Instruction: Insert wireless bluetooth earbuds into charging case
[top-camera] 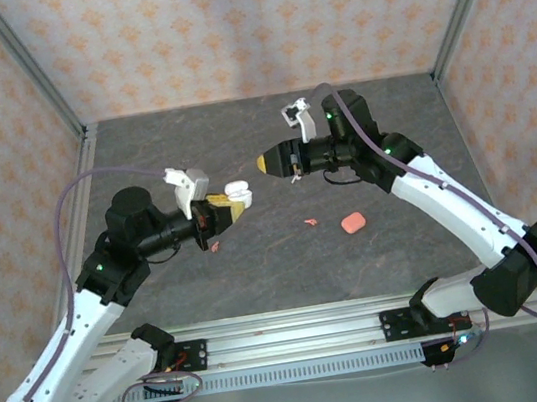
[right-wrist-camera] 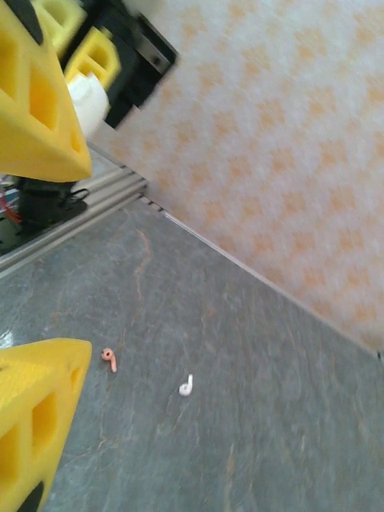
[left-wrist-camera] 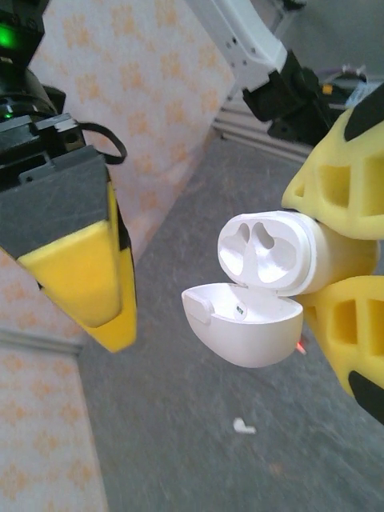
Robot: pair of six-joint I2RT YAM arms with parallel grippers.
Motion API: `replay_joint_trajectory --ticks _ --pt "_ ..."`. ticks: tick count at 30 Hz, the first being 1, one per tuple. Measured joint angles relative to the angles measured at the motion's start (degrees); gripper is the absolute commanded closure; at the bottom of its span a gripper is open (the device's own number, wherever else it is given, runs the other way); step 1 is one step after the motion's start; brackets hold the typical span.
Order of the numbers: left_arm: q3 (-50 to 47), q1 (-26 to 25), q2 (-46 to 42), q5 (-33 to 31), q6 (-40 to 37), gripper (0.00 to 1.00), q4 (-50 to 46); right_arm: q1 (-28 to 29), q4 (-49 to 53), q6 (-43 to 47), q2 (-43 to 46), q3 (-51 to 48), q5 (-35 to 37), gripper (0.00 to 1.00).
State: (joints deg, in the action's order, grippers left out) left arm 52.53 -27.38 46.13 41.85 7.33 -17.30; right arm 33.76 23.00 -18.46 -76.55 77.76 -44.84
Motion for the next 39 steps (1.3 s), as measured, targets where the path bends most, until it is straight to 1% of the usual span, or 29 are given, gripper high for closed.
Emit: replay_joint_trajectory --ticks 4,7,9,13,18,23,27,33,35,39 --pt "-1.46 0.00 -2.73 -3.52 -1.77 1.00 -3.61 -0.07 -0.63 -5.09 -0.02 -2.21 4.68 0.47" --pt "-2.62 0.00 -5.14 -5.18 -3.02 1.00 -6.01 0.46 -0.74 -8.07 -1.22 -2.25 8.31 0.57" --pt "-3.26 0.00 -6.99 -6.25 -3.91 1.00 -7.56 1.88 0.70 -9.27 -4.35 -0.33 11.15 0.58" --pt "-3.78 0.00 -11.54 -8.02 -5.40 1.00 -10.45 6.08 5.05 -10.75 -16.11 8.04 14.45 0.62" --pt "-4.00 0.00 -17.70 -10.40 -6.67 1.00 -13.57 10.16 8.76 -12.66 -30.71 16.20 17.31 0.64" --pt "-3.72 0.00 -20.37 -12.59 -8.59 1.00 -18.38 13.92 11.93 -13.73 -42.80 26.82 22.86 0.62" --pt "-2.95 0.00 -21.00 -14.25 -9.18 1.00 -22.62 16.57 14.01 -13.90 -52.04 38.03 26.45 0.60" --pt "-2.64 0.00 -25.57 -16.22 -8.63 1.00 -25.49 18.45 17.53 -12.37 -67.04 57.18 28.98 0.61" --pt "-2.64 0.00 -27.10 -16.90 -8.26 1.00 -26.16 18.45 18.88 -11.56 -70.99 61.86 30.03 0.61" --pt "-2.71 0.00 -29.20 -17.68 -7.13 1.00 -26.99 18.25 20.57 -10.08 -74.10 63.60 31.87 0.61"
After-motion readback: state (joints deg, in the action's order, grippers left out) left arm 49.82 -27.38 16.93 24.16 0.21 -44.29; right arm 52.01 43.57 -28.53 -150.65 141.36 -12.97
